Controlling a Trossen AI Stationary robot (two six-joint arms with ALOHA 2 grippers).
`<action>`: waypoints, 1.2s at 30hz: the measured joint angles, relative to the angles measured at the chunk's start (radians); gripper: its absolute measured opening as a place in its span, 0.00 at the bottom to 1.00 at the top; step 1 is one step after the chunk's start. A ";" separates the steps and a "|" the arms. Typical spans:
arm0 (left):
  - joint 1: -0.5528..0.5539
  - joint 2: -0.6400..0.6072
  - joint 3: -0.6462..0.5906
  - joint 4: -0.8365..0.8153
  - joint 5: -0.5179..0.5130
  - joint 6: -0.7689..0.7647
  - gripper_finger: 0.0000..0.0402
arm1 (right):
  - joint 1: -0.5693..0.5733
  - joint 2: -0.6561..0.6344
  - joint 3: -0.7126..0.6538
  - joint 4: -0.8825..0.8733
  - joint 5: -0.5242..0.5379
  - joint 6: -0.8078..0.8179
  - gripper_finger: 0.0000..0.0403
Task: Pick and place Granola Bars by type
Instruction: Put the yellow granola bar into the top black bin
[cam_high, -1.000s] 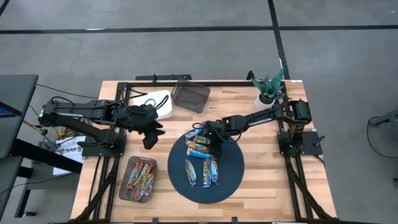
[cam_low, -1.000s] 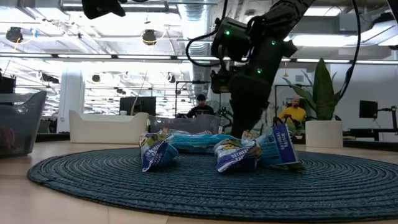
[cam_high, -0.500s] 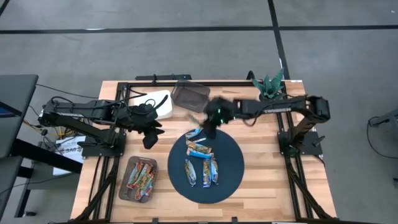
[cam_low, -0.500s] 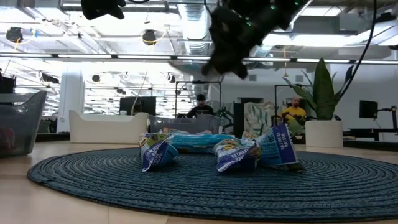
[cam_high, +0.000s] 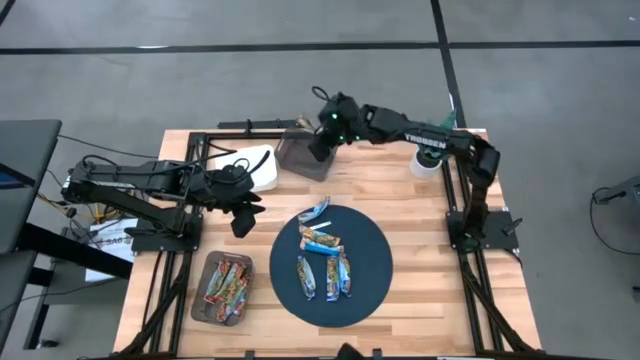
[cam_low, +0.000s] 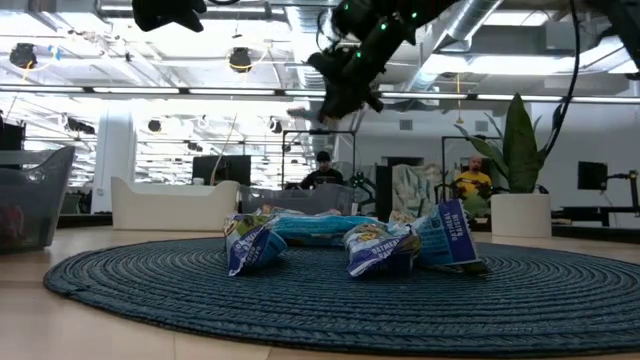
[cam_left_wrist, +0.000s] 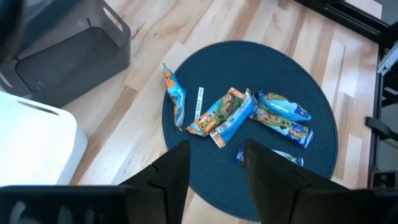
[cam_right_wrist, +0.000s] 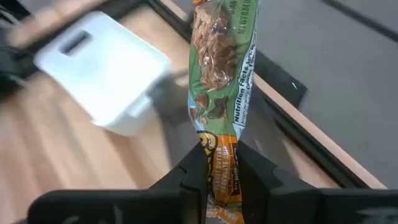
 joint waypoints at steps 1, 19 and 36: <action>0.000 0.000 0.000 0.000 -0.006 -0.002 0.35 | -0.008 0.012 0.011 -0.008 -0.009 0.000 0.13; 0.000 0.000 0.000 -0.001 -0.030 -0.006 0.35 | -0.025 0.035 0.026 -0.085 -0.138 -0.071 0.48; 0.000 0.000 0.000 -0.005 -0.035 0.002 0.35 | 0.266 -0.015 -0.004 -0.375 -0.161 -0.531 0.50</action>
